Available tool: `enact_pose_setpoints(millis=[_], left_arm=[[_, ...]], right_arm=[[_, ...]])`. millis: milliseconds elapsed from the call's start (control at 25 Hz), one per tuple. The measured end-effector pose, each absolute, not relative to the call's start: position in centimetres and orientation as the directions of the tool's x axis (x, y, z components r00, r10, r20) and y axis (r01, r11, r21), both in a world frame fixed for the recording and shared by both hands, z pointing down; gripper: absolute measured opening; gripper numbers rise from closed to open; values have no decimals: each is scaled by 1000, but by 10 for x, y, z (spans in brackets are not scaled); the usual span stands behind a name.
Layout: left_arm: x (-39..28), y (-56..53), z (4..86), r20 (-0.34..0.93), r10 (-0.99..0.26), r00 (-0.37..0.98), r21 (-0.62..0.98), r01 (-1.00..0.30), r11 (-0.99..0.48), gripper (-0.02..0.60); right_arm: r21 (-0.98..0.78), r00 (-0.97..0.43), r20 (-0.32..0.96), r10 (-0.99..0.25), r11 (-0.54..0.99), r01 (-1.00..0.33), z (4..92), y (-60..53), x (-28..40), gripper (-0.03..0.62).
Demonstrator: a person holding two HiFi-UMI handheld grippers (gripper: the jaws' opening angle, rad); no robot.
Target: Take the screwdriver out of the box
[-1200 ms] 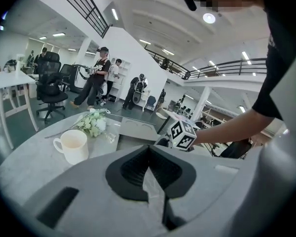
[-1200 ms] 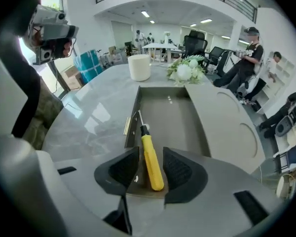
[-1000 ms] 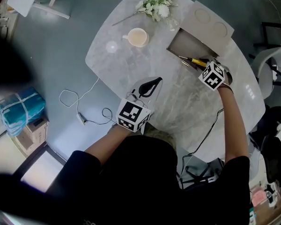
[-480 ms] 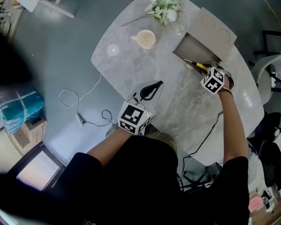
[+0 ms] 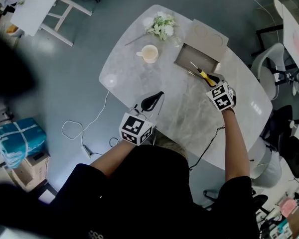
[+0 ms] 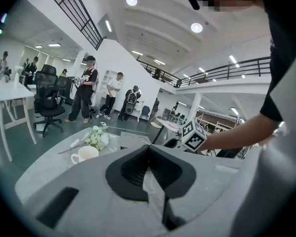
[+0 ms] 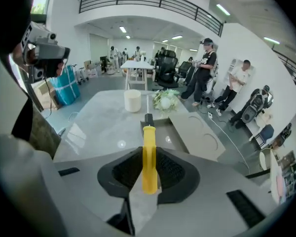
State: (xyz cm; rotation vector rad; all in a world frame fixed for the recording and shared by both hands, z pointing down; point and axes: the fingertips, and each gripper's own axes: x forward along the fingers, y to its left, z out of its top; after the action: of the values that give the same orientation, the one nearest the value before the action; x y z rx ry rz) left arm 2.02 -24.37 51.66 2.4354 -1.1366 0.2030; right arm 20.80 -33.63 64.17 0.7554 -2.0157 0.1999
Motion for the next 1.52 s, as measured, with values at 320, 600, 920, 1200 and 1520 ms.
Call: enact_pose_setpoints(millis=[320, 600, 920, 1200, 1520], left_arm=[[-23, -204, 463, 201, -714, 670, 317, -734, -600, 11], [-46, -170, 437, 158, -700, 697, 343, -703, -623, 12], [-48, -162, 408, 101, -695, 712, 336, -682, -650, 12], [-36, -151, 388, 69, -666, 743, 309, -650, -694, 11], [-26, -138, 388, 83, -665, 742, 287, -657, -697, 11]], right_arm=[[66, -430, 643, -633, 606, -792, 541, -244, 178, 81], [-62, -299, 464, -834, 306, -950, 467, -167, 177, 83], [-67, -133, 271, -953, 119, -991, 396, -96, 181, 83], [-40, -20, 162, -987, 13, -999, 360, -51, 197, 83], [-9, 17, 153, -988, -19, -1000, 359, -36, 214, 81]])
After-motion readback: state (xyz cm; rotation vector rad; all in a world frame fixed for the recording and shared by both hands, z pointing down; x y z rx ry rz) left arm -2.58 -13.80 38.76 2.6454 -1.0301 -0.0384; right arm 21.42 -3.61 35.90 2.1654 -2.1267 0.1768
